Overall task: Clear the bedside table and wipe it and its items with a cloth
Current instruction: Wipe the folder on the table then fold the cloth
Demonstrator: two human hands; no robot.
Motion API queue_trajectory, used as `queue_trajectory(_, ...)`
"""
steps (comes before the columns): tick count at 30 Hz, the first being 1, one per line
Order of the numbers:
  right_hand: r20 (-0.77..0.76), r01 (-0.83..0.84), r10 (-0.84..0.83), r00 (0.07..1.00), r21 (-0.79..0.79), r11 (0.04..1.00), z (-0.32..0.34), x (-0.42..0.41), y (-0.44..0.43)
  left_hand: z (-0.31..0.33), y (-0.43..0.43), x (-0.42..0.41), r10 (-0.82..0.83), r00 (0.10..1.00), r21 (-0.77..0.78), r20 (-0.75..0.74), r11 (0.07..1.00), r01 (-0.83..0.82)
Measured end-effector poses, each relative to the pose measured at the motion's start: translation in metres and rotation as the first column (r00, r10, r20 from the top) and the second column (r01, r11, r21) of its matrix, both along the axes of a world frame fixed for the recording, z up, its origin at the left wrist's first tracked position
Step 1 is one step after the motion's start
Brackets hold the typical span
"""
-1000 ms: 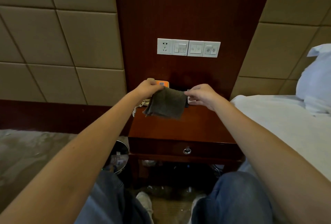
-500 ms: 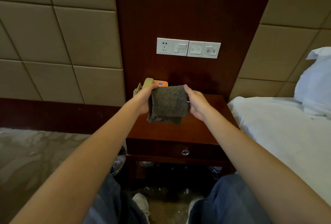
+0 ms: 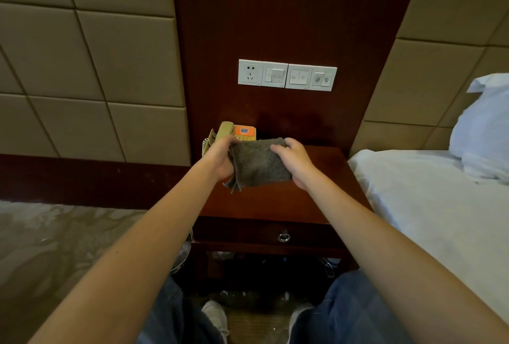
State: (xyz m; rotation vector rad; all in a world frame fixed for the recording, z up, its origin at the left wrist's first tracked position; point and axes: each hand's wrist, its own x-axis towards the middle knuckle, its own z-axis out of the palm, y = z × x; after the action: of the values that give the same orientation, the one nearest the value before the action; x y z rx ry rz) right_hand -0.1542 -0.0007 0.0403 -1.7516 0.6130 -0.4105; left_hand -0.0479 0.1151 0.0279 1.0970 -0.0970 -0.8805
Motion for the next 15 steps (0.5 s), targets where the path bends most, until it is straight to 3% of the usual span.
queue_trajectory(7,0.036,-0.03,0.022,0.999,0.237,0.971,0.001,0.004,0.004,-0.006,-0.003,0.006,-0.024,0.994,0.089,0.105,0.996,0.015)
queue_trajectory(11,0.017,-0.098,0.097,0.995,0.194,0.976,0.001,0.001,-0.003,-0.006,0.002,0.01,-0.08,0.98,0.107,0.182,0.992,0.061)
queue_trajectory(15,-0.119,-0.126,0.138,0.983,0.104,0.987,-0.001,-0.003,-0.01,0.001,0.005,0.013,-0.174,0.923,0.277,0.343,0.958,0.077)
